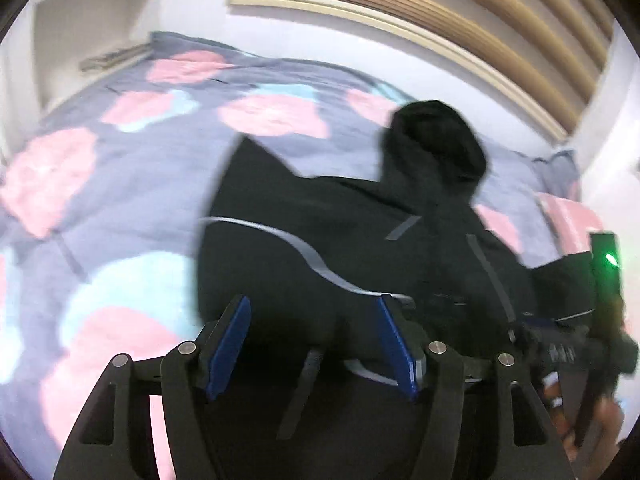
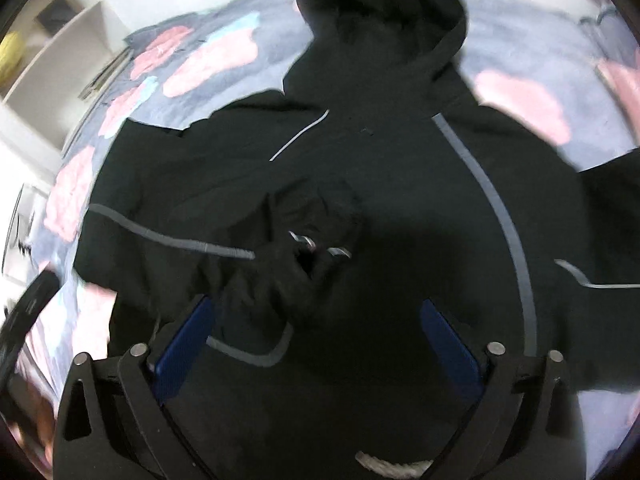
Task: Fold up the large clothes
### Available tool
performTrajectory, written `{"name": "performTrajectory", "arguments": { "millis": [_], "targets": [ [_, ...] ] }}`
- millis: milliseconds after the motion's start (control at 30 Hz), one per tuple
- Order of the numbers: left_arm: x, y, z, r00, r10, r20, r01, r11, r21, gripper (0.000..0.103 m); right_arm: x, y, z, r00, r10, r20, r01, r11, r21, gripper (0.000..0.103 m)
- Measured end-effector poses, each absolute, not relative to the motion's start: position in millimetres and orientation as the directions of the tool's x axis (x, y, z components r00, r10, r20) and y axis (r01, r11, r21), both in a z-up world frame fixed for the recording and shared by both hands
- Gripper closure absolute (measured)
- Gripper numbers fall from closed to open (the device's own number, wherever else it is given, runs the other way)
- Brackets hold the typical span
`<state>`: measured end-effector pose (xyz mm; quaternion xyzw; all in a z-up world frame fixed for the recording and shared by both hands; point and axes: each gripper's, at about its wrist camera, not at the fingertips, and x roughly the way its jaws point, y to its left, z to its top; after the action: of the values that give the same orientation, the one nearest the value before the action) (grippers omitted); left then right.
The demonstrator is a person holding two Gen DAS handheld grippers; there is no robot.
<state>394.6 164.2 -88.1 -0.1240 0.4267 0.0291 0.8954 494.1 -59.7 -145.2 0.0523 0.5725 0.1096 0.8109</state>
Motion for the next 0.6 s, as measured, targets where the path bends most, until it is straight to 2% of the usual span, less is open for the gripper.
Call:
{"name": "performTrajectory", "arguments": {
  "millis": [67, 133, 167, 200, 300, 433, 600],
  "targets": [
    [388, 179, -85, 0.631, -0.028, -0.775, -0.179, 0.967, -0.18, 0.037, 512, -51, -162, 0.293, 0.236, -0.926, -0.086, 0.972, 0.22, 0.007],
    [380, 197, -83, 0.625, -0.015, -0.781, -0.209, 0.96, -0.186, 0.037, 530, -47, -183, 0.238, 0.241, -0.941, -0.018, 0.97, 0.244, 0.02],
    [379, 203, -86, 0.622, -0.015, -0.783, -0.219, 0.957, -0.192, 0.037, 535, -47, -191, 0.213, 0.266, -0.94, 0.007, 0.962, 0.273, 0.032],
    [379, 208, -88, 0.62, -0.012, -0.785, -0.226, 0.955, -0.193, 0.037, 538, -46, -194, 0.196, 0.266, -0.944, 0.025, 0.961, 0.276, 0.061],
    [384, 210, -90, 0.62, 0.011, -0.785, -0.22, 0.962, -0.16, 0.037, 537, -43, -177, 0.238, 0.238, -0.942, 0.014, 0.969, 0.248, 0.067],
    [408, 201, -83, 0.633, -0.006, -0.774, -0.18, 0.971, -0.155, 0.037, 520, -73, -102, 0.415, 0.175, -0.893, 0.005, 0.981, 0.194, 0.069],
    [451, 174, -81, 0.651, -0.077, -0.756, -0.107, 0.976, -0.191, 0.037, 488, -148, -44, 0.537, -0.1, -0.838, 0.131, 0.991, -0.035, 0.069]
  ]
}}
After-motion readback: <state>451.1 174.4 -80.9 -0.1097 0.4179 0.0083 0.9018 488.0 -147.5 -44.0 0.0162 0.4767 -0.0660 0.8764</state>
